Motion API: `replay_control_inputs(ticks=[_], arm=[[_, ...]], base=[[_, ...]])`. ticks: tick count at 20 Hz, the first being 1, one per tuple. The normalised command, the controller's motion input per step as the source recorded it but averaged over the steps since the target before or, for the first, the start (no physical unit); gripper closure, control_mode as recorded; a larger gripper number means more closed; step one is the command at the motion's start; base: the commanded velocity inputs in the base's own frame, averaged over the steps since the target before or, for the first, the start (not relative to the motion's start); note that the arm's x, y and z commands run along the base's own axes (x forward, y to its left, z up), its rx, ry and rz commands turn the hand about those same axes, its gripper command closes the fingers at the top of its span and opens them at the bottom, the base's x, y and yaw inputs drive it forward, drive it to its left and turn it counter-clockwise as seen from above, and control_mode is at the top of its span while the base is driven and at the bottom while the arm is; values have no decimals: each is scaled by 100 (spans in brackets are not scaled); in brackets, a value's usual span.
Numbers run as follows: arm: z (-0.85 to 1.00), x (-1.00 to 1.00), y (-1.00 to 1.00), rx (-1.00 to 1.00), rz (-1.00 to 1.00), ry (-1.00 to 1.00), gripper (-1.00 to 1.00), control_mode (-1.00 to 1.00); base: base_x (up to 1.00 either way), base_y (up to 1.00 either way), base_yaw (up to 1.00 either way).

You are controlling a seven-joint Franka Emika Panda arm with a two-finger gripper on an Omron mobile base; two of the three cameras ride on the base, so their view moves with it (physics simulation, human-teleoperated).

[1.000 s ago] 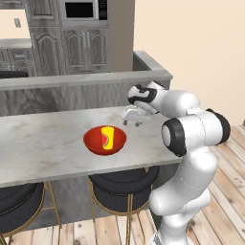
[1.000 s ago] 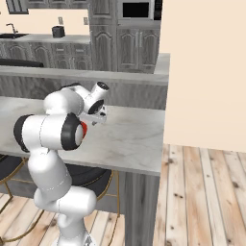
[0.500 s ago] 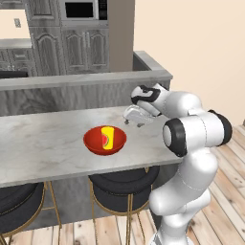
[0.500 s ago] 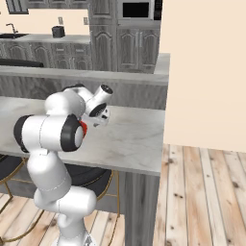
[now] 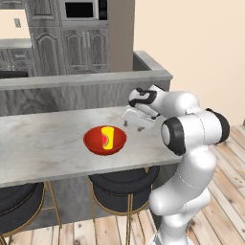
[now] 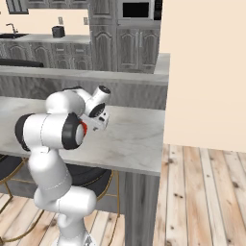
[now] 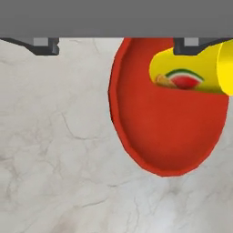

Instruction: Place the cup inside the bowl on the dining table and move the bowl to any counter.

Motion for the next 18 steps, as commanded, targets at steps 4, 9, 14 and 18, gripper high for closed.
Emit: replay_control_inputs(ticks=[4, 9, 14, 18], arm=[[-33, 21, 0, 0, -6, 20, -100, -100], [-33, 30, 0, 0, 0, 15, -100, -100], [-18, 17, 0, 0, 0, 11, -100, -100], [-10, 9, 4, 0, 0, 10, -100, -100]], base=[[0, 0, 0], [0, 0, 0], [0, 0, 0], [0, 0, 0]])
